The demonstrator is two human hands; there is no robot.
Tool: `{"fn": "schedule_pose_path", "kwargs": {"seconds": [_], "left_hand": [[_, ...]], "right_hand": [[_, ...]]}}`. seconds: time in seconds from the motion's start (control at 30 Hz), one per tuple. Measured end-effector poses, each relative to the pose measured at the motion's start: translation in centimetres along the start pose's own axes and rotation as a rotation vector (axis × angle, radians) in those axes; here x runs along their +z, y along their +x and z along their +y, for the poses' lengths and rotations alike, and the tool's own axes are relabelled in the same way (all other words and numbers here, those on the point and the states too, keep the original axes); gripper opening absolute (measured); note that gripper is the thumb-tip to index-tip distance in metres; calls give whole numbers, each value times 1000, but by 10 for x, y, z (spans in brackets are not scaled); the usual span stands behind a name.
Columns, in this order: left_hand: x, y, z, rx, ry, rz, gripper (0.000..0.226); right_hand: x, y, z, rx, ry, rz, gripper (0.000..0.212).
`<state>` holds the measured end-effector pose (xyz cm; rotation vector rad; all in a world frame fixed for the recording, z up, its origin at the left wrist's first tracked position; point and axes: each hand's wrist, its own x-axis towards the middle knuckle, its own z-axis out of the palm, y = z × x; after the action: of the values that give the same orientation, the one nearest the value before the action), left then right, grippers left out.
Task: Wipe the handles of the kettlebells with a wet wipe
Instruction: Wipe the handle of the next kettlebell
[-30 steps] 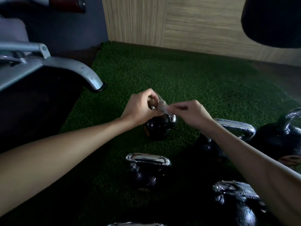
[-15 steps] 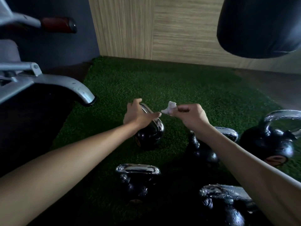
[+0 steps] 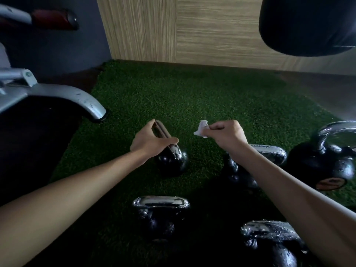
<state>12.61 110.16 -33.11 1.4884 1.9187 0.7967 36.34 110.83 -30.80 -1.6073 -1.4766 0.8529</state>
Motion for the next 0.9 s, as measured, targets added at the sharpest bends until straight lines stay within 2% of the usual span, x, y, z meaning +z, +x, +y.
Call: {"fn": "schedule_pose_path", "kwargs": {"seconds": [0.3,0.4,0.53,0.6,0.77,0.9], "left_hand": [[-28,-21,-56,177,-68,-46,119],[-33,-25,-70,199,-34,-38,129],[-38,-23,-79,248,12,-70,130],[-38,-23,-77,262,22,-77,130],[-37,-20,-78,242,4,-64,133],[-35,-17,-73,247,44,-68,137]], "right_hand": [[71,37,-1,11,-110,-150,26],[98,43,-2,-56,-170,-146,22],[131,40,-2,-123,-198,-144,29],[141,37,2,-158,-169,-143,24],[138,36,11,-158,-167,-160,29],[141,33,-6,-198,-134,-116,26]]}}
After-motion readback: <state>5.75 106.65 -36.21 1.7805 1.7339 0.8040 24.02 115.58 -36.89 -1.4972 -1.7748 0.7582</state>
